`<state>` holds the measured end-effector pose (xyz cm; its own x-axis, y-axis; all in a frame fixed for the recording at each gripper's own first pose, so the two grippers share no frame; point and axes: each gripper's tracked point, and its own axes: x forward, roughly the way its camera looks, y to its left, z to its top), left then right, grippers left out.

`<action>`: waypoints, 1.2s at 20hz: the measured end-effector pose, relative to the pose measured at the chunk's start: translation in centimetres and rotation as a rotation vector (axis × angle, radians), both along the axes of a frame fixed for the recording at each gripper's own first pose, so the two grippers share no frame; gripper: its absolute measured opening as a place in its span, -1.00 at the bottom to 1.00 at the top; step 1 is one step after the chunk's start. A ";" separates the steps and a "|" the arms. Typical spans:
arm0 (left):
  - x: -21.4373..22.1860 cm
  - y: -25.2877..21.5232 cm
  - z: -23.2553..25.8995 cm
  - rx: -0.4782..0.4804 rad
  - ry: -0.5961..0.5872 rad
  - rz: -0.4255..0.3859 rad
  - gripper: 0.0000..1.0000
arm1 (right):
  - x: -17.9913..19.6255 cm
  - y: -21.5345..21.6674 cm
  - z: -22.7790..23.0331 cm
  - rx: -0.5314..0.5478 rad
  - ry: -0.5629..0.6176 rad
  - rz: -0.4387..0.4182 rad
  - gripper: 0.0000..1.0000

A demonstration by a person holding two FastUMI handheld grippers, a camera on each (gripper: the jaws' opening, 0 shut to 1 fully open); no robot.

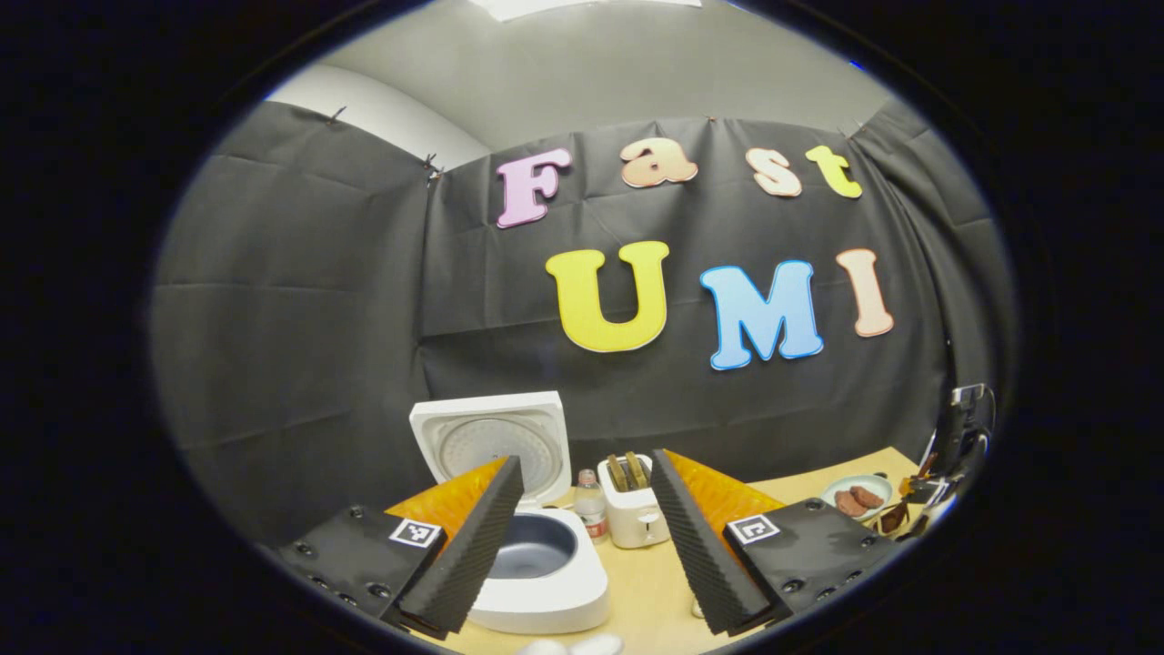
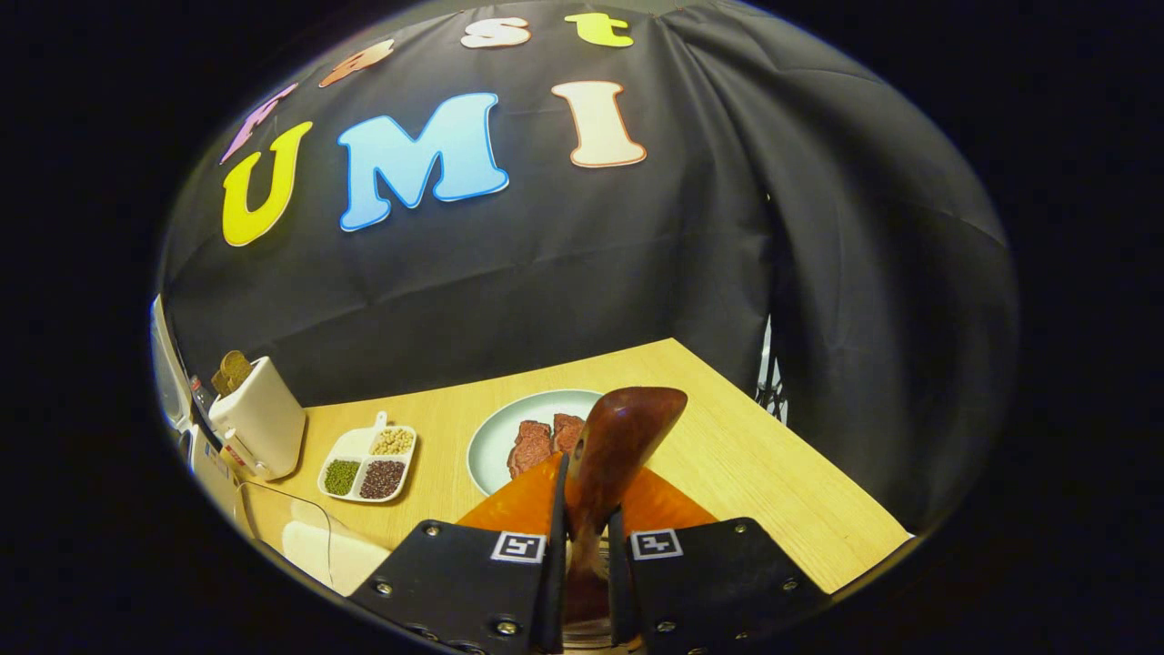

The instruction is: Close the left gripper, press the button to open the rice cooker; take a wooden spoon from the chopstick holder with the right hand, scoop a spoonful of rice and pour it into the rice cooker, then put the wooden spoon back into the chopstick holder.

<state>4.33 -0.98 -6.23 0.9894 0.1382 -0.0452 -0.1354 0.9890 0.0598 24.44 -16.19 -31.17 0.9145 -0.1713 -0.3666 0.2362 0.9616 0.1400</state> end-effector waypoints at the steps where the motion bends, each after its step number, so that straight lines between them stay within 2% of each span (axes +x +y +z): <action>1: -0.1 0.3 -0.1 -0.002 -0.001 0.002 0.93 | -0.2 0.4 1.2 -0.010 -0.015 0.009 -0.61; 5: -0.3 2.1 -0.6 -0.019 -0.004 0.008 0.93 | -0.5 3.0 8.1 -0.045 -0.110 0.045 -0.61; 8: -0.5 4.2 -1.0 -0.026 -0.003 0.019 0.96 | -0.8 6.8 13.4 -0.062 -0.185 0.090 -0.61; 12: -1.1 6.3 -2.0 -0.013 0.001 0.024 0.95 | -1.8 12.9 17.0 -0.048 -0.246 0.162 -0.61; 14: -1.2 7.2 -2.4 -0.017 0.003 0.023 0.99 | -2.0 15.8 16.8 -0.040 -0.245 0.193 -0.60; 18: -1.4 8.9 -2.5 -0.018 0.004 0.024 0.93 | -2.8 20.1 14.1 -0.056 -0.198 0.245 -0.61; 23: -1.6 10.1 -3.4 0.009 0.014 0.001 0.93 | -3.1 23.0 9.3 -0.140 -0.126 0.280 -0.60; 24: -1.7 10.2 -3.6 0.005 0.014 0.002 1.00 | -3.2 23.3 8.2 -0.166 -0.110 0.284 -0.60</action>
<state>2.64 9.25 -9.79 0.9884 0.1400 -0.0587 -0.1361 0.9885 0.0663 21.25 7.13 -22.97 0.9667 0.0470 -0.2515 -0.0523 0.9985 -0.0145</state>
